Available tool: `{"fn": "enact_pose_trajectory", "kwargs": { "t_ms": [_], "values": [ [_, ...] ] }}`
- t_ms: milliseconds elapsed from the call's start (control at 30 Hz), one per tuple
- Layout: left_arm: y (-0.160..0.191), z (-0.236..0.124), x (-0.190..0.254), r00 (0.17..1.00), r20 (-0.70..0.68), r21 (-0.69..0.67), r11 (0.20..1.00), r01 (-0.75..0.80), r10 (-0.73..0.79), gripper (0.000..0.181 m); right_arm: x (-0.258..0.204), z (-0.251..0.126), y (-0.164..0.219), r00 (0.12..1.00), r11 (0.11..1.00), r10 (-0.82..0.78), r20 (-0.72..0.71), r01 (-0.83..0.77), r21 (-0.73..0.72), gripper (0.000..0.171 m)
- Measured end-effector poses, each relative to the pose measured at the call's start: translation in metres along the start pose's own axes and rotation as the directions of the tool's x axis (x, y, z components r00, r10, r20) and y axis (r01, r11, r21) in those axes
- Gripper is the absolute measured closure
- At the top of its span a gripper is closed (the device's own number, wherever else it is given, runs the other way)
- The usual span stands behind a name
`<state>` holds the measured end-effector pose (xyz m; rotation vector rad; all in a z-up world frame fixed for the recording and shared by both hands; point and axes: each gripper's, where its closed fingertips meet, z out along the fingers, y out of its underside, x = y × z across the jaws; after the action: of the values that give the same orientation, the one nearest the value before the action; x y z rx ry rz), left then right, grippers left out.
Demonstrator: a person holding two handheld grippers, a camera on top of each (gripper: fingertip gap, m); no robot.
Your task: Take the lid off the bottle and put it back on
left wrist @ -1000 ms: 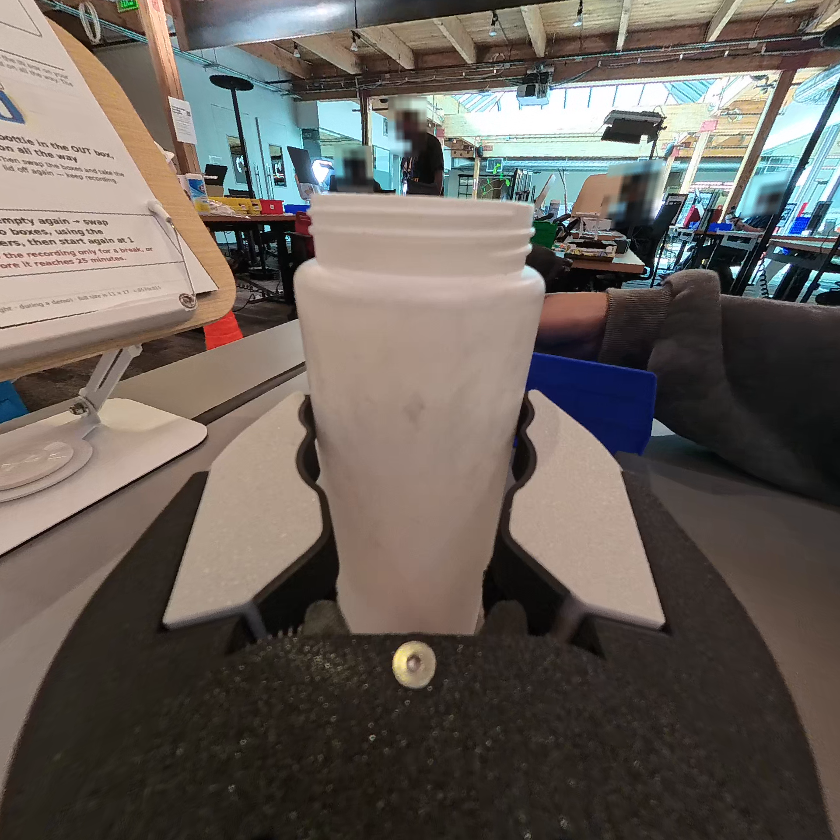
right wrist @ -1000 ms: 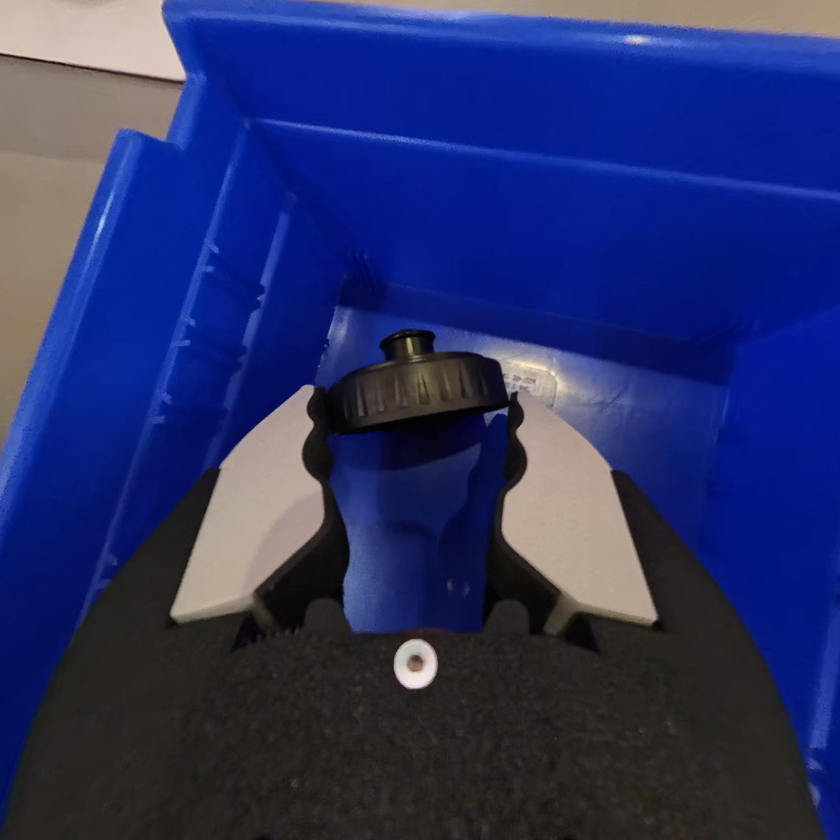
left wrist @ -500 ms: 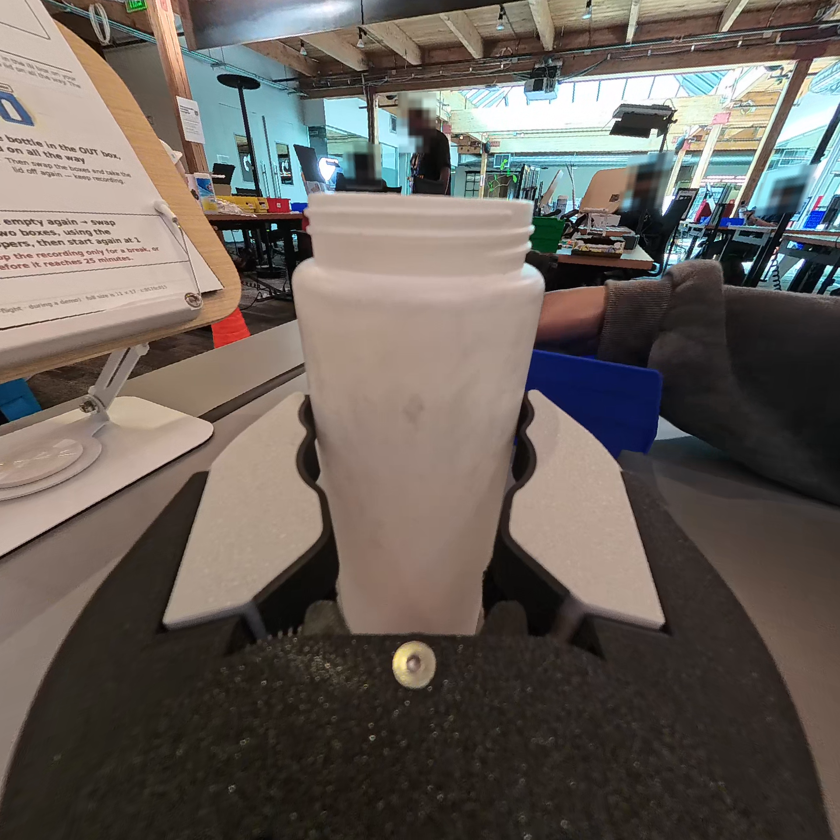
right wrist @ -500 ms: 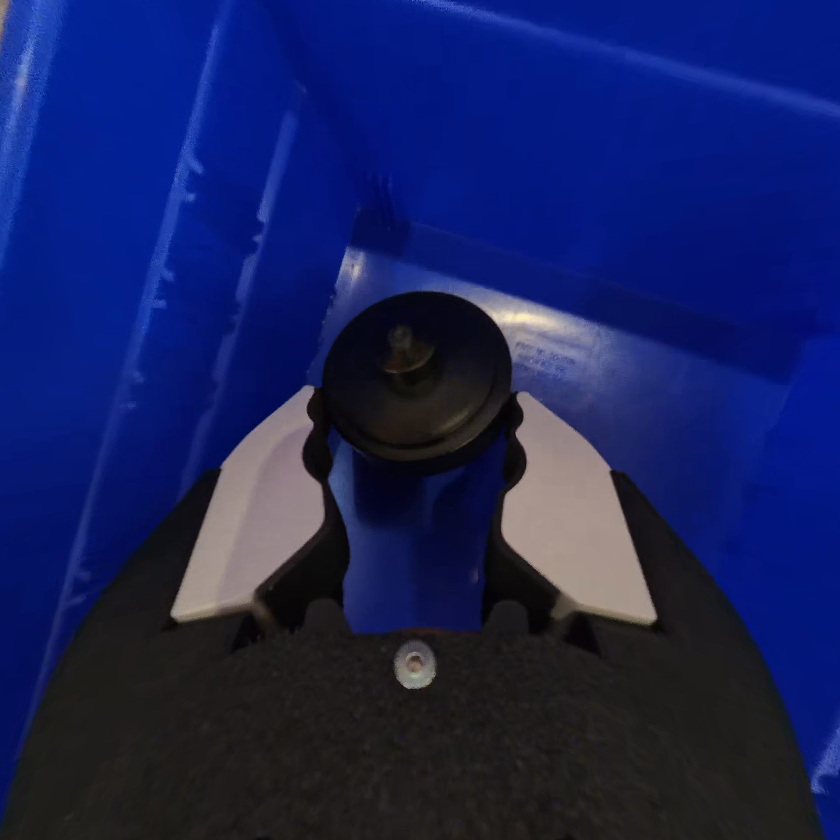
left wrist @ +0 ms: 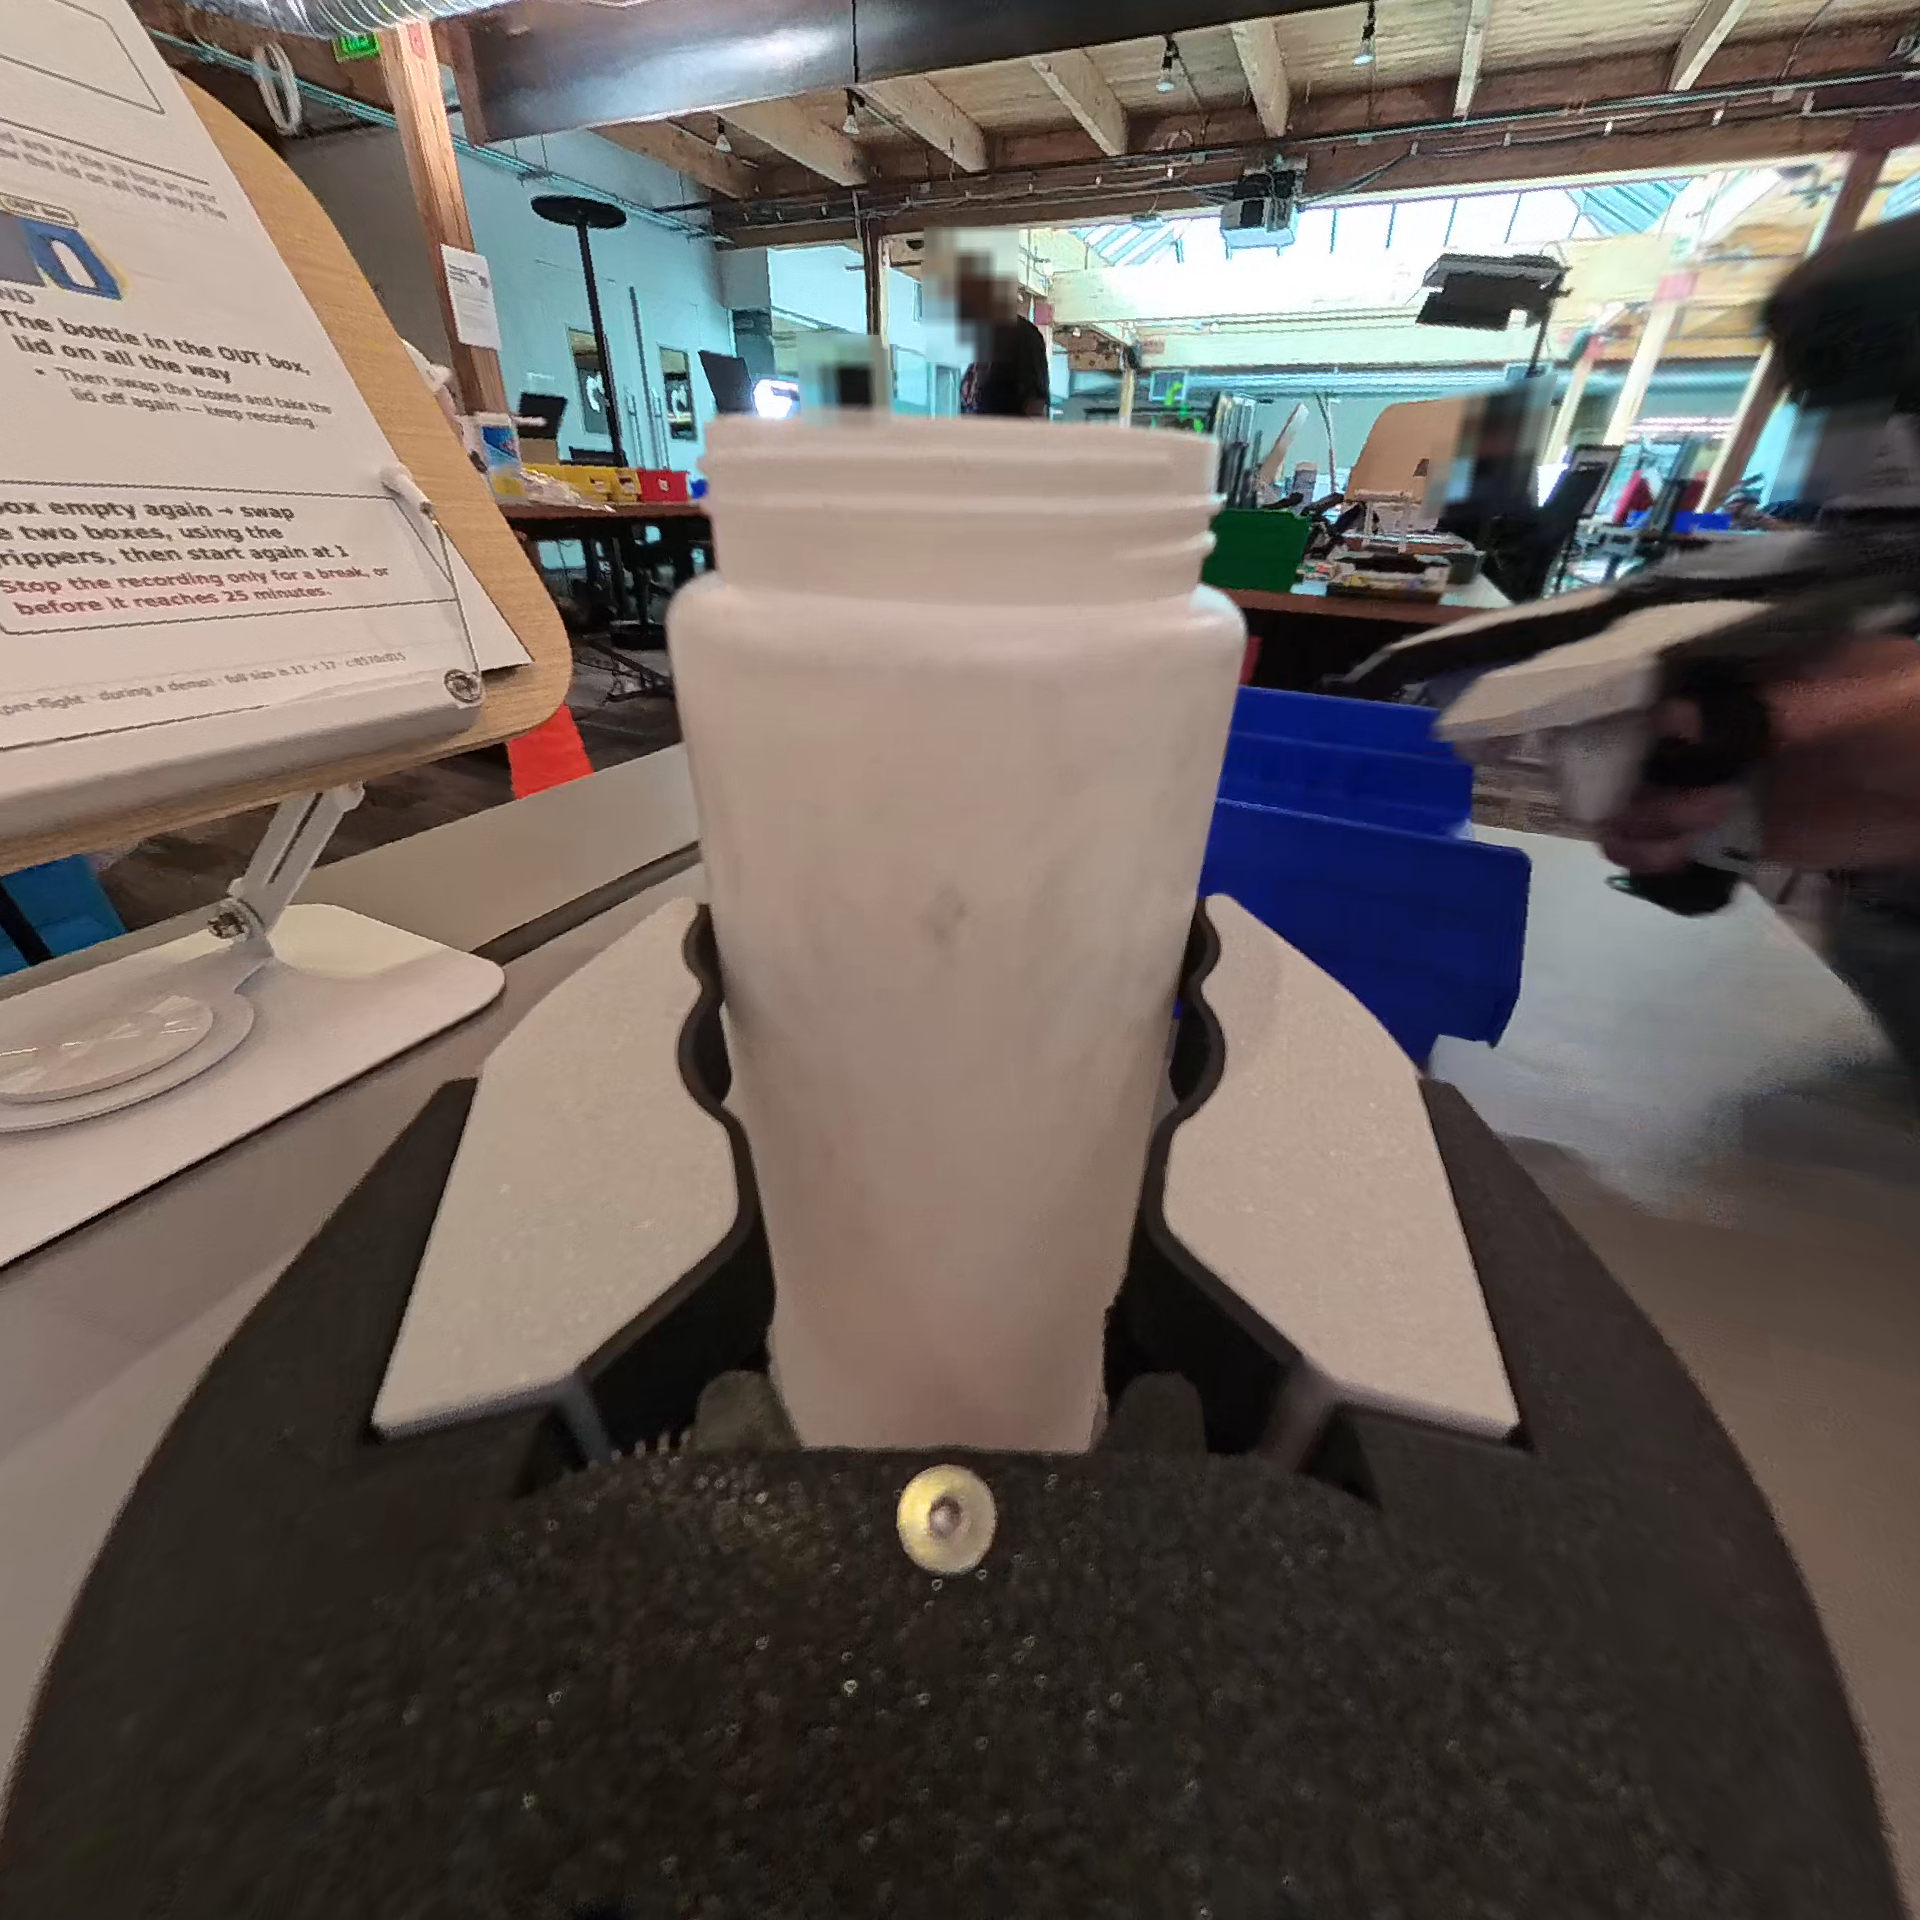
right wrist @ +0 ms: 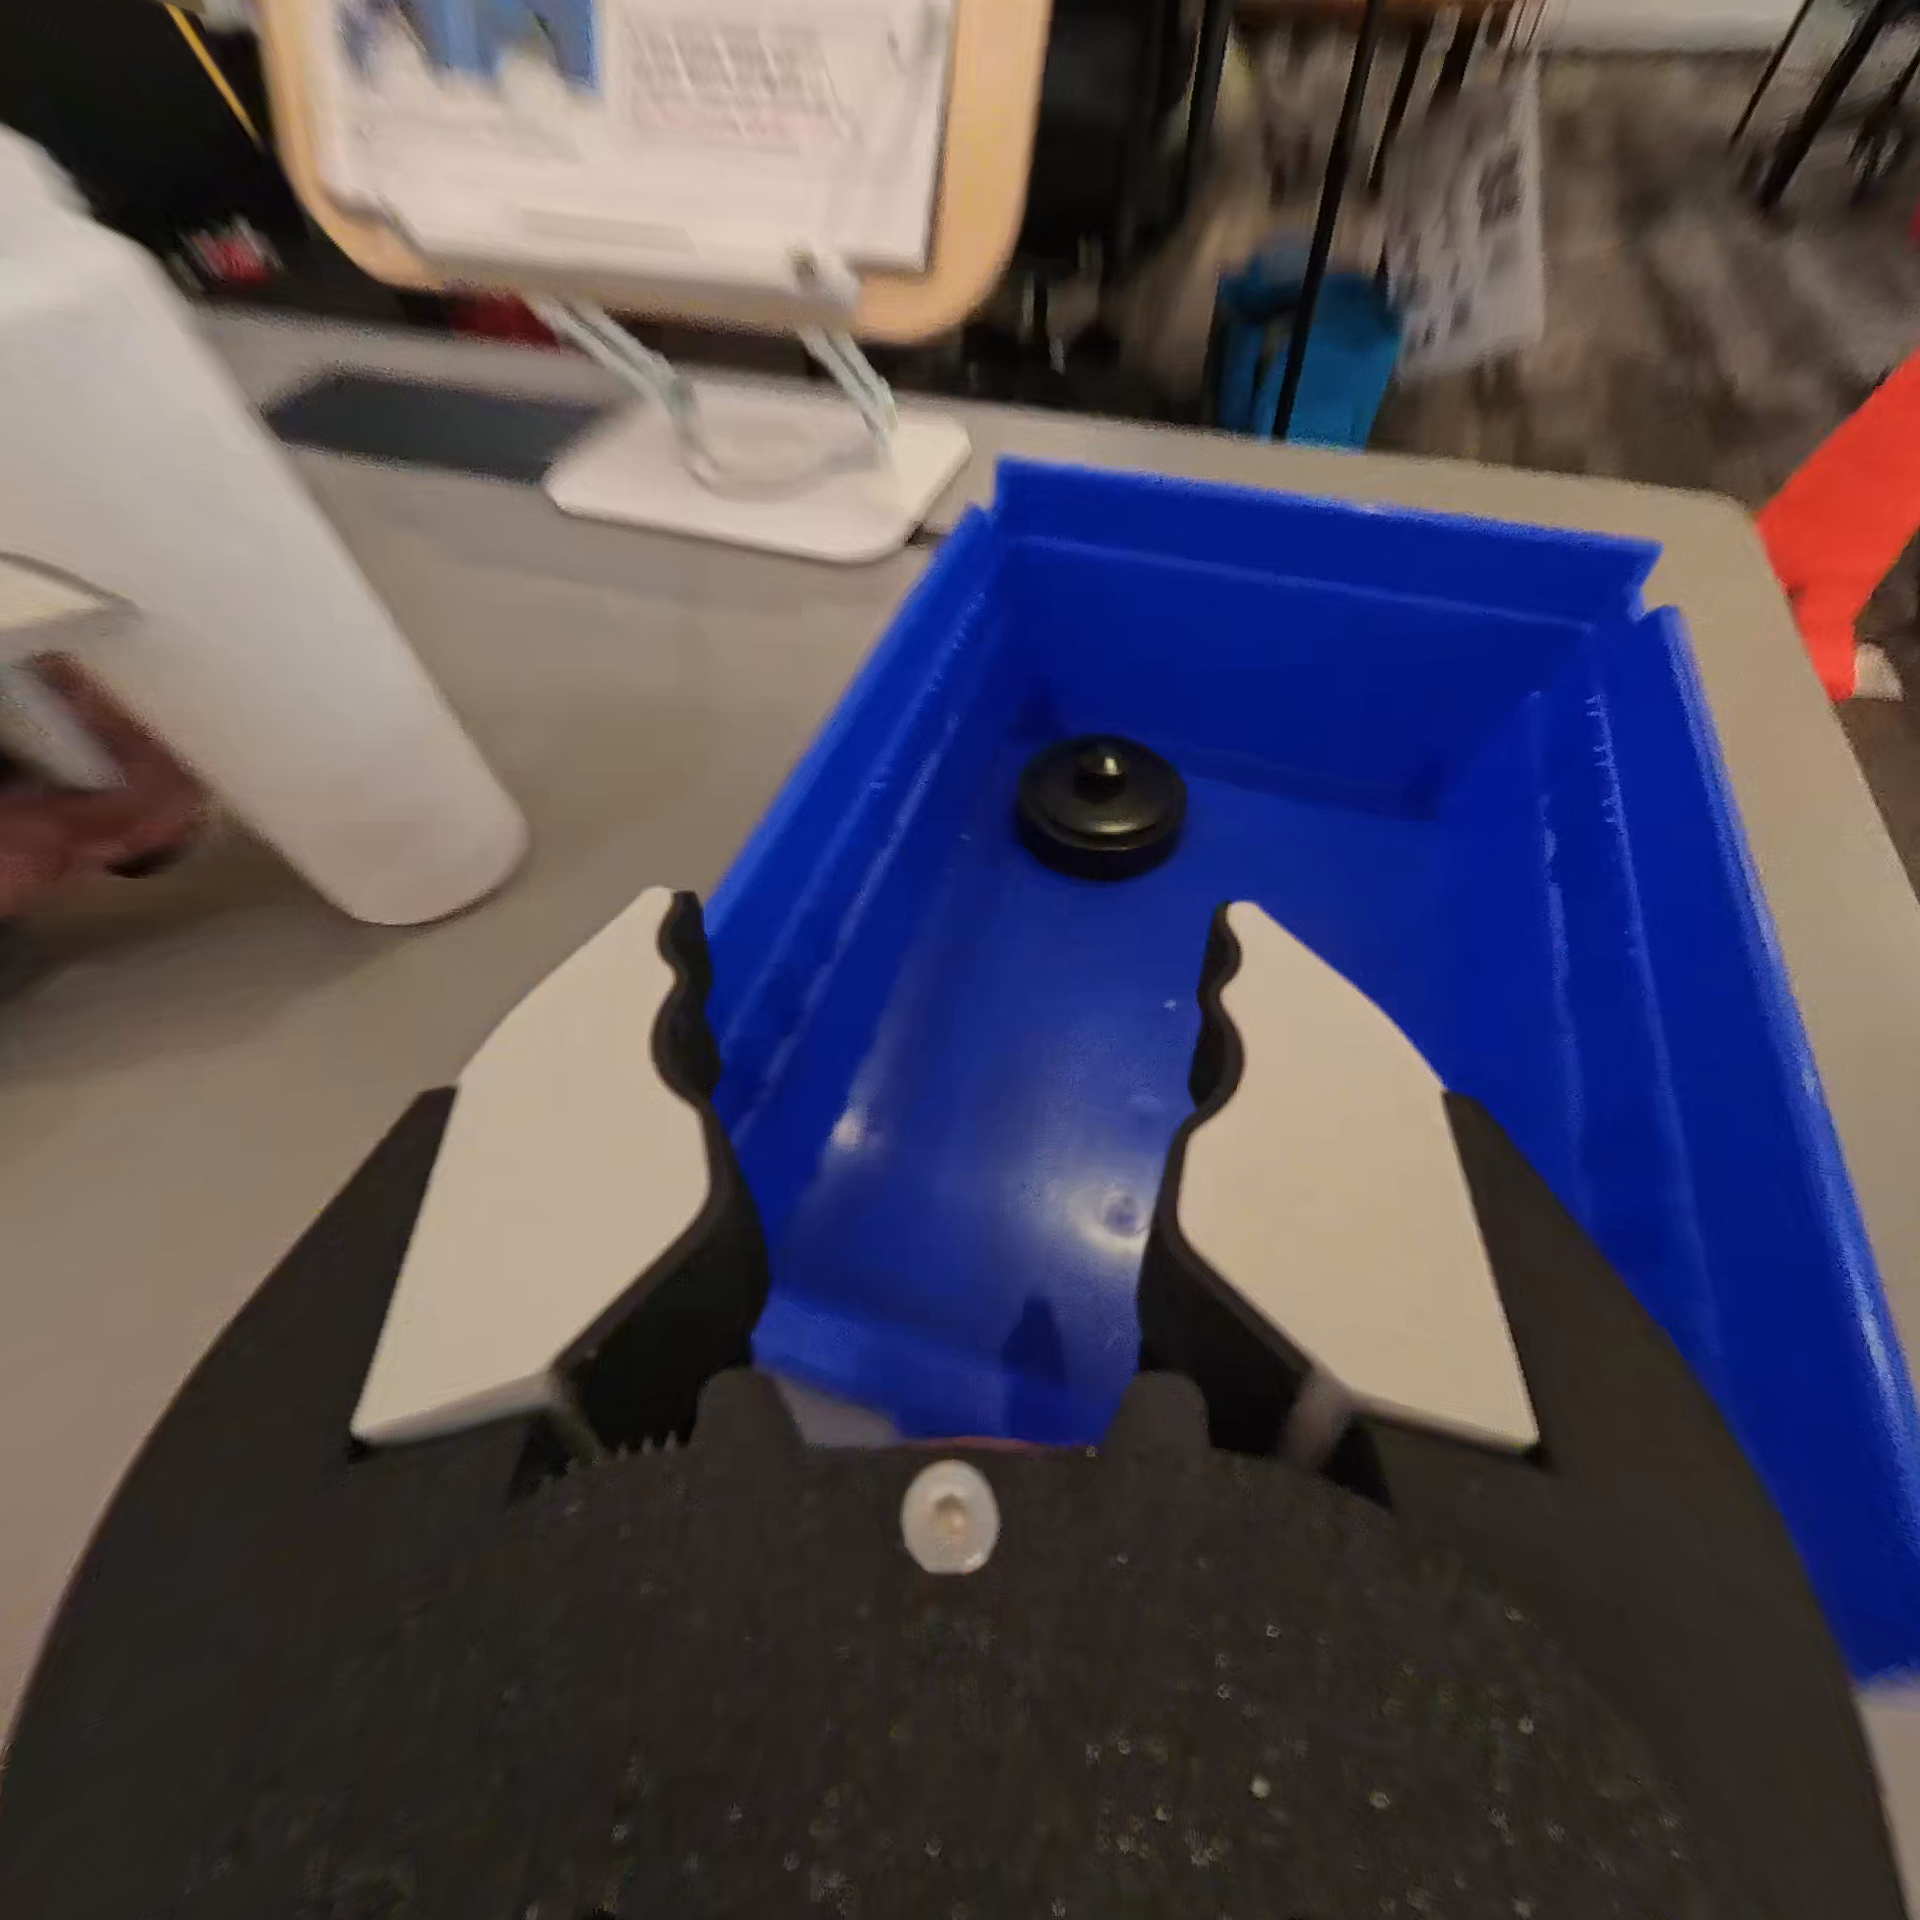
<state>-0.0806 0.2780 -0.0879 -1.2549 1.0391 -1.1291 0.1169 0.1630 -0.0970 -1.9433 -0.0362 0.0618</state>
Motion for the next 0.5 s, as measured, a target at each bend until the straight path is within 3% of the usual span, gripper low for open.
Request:
{"fn": "enact_pose_trajectory", "kwargs": {
  "t_ms": [100, 167, 333, 400, 500],
  "values": [
    [0.001, -0.001, 0.001, 0.999, 0.012, 0.006, 0.999, -0.039, 0.039, 0.097, -0.021, -0.047, 0.020, 1.000, 0.993, 0.028, 0.002, -0.028, 0.119, 0.085],
    [-0.008, -0.005, 0.003, 1.000, 0.020, 0.039, 0.999, -0.025, 0.024, 0.083, -0.032, -0.063, 0.039, 0.997, 0.988, 0.075, 0.016, -0.076, 0.136, 0.086],
    [-0.043, -0.041, 0.013, 0.986, 0.100, 0.079, 0.989, 0.125, -0.132, 0.082, -0.053, -0.072, 0.068, 0.987, 0.992, 0.120, 0.110, -0.124, 0.032, 0.085],
    [-0.036, -0.067, 0.023, 0.962, 0.171, 0.005, 0.977, 0.215, -0.212, 0.092, -0.060, -0.073, 0.060, 0.981, 0.989, 0.129, 0.148, -0.138, 0.052, 0.085],
    [0.010, -0.121, 0.050, 0.911, 0.335, -0.233, 0.916, 0.327, -0.240, 0.096, -0.080, -0.071, 0.052, 0.969, 0.988, 0.119, 0.216, -0.136, 0.069, 0.088]
  ]
}}
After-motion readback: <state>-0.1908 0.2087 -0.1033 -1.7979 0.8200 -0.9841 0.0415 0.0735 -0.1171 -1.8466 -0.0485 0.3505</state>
